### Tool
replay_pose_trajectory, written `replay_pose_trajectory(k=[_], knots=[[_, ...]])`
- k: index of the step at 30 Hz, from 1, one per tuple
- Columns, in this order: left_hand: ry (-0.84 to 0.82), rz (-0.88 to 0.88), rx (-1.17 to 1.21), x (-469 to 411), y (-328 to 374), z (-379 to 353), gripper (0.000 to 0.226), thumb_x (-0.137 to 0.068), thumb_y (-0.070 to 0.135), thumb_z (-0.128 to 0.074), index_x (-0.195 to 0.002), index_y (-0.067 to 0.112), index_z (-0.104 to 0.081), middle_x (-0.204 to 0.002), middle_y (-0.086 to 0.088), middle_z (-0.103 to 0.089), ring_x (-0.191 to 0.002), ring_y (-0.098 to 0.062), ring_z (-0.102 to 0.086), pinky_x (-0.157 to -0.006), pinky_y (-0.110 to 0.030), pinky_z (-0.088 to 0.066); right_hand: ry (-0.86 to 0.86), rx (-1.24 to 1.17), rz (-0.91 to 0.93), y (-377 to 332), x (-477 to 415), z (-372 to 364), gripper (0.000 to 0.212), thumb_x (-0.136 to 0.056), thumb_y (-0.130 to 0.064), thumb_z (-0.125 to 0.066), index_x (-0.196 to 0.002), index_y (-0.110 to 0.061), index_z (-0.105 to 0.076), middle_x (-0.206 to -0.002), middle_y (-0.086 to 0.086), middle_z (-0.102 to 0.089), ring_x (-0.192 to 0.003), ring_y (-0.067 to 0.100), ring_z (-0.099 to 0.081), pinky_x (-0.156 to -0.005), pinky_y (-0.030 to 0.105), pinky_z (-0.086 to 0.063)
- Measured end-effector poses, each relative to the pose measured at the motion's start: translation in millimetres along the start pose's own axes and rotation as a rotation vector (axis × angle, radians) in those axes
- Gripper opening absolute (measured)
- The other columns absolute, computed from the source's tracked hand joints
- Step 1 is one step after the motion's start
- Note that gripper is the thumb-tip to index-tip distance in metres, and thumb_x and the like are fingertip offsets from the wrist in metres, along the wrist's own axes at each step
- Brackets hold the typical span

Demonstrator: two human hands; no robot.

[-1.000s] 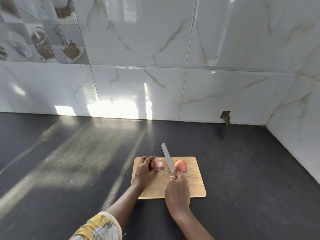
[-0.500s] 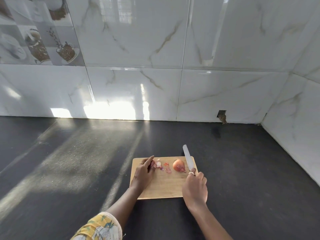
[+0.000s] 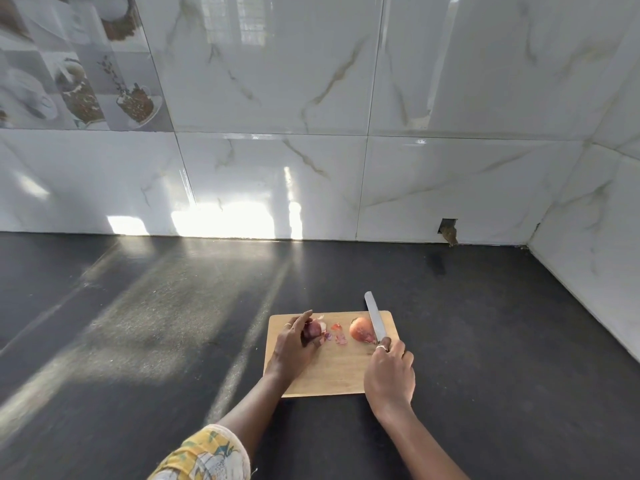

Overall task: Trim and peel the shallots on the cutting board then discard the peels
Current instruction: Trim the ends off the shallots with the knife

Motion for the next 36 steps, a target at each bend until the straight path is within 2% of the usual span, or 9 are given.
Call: replay_pose_trajectory(k=[4,10,14,17,19,24,29,32,36], knots=[[-0.002,0.031,0.0,-2,-4,-1,0.058,-0.076,0.022,-0.075,-0.127,0.012,-0.05,-0.125,-0.007,-0.054,-0.112,-0.021,-0.054,-0.095,-0.018,-0.038,-0.003,-0.006,-0.015,-1,-1,1,0.042,-0.1,-0.013,-0.026,-0.142,-0.007,-0.031,-0.131,0.006,-0.043,-0.11,0.02,-0.048,-0.089,0.027,-0.046],[-0.06,0.025,0.01,-3,-4,-4,0.076,-0.064,0.032,-0.083,-0.129,0.021,-0.044,-0.129,0.0,-0.051,-0.115,-0.019,-0.052,-0.1,-0.035,-0.043,-0.044,-0.083,-0.094,2,-7,3,0.037,-0.1,-0.007,-0.025,-0.131,-0.004,-0.046,-0.122,0.011,-0.047,-0.108,0.023,-0.049,-0.088,0.029,-0.048],[-0.107,-0.004,-0.033,-5,-2,-5,0.076,-0.064,0.033,-0.083,-0.129,0.021,-0.046,-0.13,0.003,-0.049,-0.118,-0.016,-0.049,-0.1,-0.024,-0.037,-0.028,-0.377,-0.197,5,-15,13,0.039,-0.097,-0.005,-0.021,-0.126,-0.002,-0.048,-0.117,0.013,-0.044,-0.1,0.031,-0.051,-0.077,0.039,-0.043],[-0.063,-0.099,-0.087,-5,4,-7,0.07,-0.068,0.037,-0.08,-0.128,0.019,-0.048,-0.131,0.005,-0.048,-0.12,-0.013,-0.047,-0.095,-0.015,-0.032,-0.006,-0.532,-0.181,3,-19,22,0.03,-0.1,-0.019,-0.036,-0.119,0.0,-0.05,-0.116,0.015,-0.046,-0.09,0.031,-0.055,-0.074,0.035,-0.039],[-0.04,-0.196,-0.084,-7,14,-11,0.062,-0.073,0.037,-0.076,-0.126,0.019,-0.051,-0.131,0.002,-0.048,-0.122,-0.014,-0.046,-0.102,-0.022,-0.035,-0.009,-0.595,-0.181,4,-21,23,0.033,-0.099,-0.025,-0.045,-0.116,0.002,-0.053,-0.114,0.017,-0.05,-0.093,0.03,-0.056,-0.075,0.032,-0.038],[-0.316,-0.308,-0.231,-27,55,-34,0.058,-0.081,0.02,-0.067,-0.135,0.019,-0.045,-0.14,-0.003,-0.042,-0.132,-0.02,-0.036,-0.11,-0.026,-0.028,-0.07,-0.764,-0.281,9,-23,15,0.033,-0.089,-0.035,-0.058,-0.099,-0.004,-0.058,-0.097,0.009,-0.06,-0.086,0.023,-0.055,-0.07,0.032,-0.039],[-0.581,-0.242,-0.413,-44,63,-50,0.065,-0.076,0.012,-0.059,-0.136,0.028,-0.04,-0.144,-0.002,-0.04,-0.132,-0.022,-0.037,-0.109,-0.037,-0.034,-0.073,-0.819,-0.275,16,-19,22,0.012,-0.092,-0.02,-0.053,-0.094,-0.009,-0.056,-0.078,-0.001,-0.054,-0.073,0.017,-0.05,-0.067,0.027,-0.035],[-0.577,-0.213,-0.419,-47,62,-51,0.061,-0.074,0.017,-0.062,-0.131,0.031,-0.045,-0.134,-0.003,-0.049,-0.125,-0.025,-0.044,-0.102,-0.042,-0.039,-0.096,-0.821,-0.26,18,-18,24,0.002,-0.09,-0.014,-0.053,-0.092,-0.013,-0.052,-0.083,0.001,-0.056,-0.073,0.014,-0.05,-0.067,0.026,-0.034],[-0.459,-0.143,-0.362,-42,59,-52,0.06,-0.072,0.028,-0.07,-0.127,0.028,-0.047,-0.125,-0.007,-0.054,-0.114,-0.028,-0.053,-0.093,-0.041,-0.047,-0.107,-0.853,-0.267,16,-17,21,0.013,-0.09,-0.017,-0.05,-0.093,-0.007,-0.057,-0.088,0.008,-0.061,-0.074,0.02,-0.057,-0.066,0.033,-0.044]])
Point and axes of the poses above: each hand's wrist, its own x-axis away from the middle knuckle, its own z-axis out of the back of the hand, y = z × x, the point moved 3 cm from there along -x, towards the middle knuckle
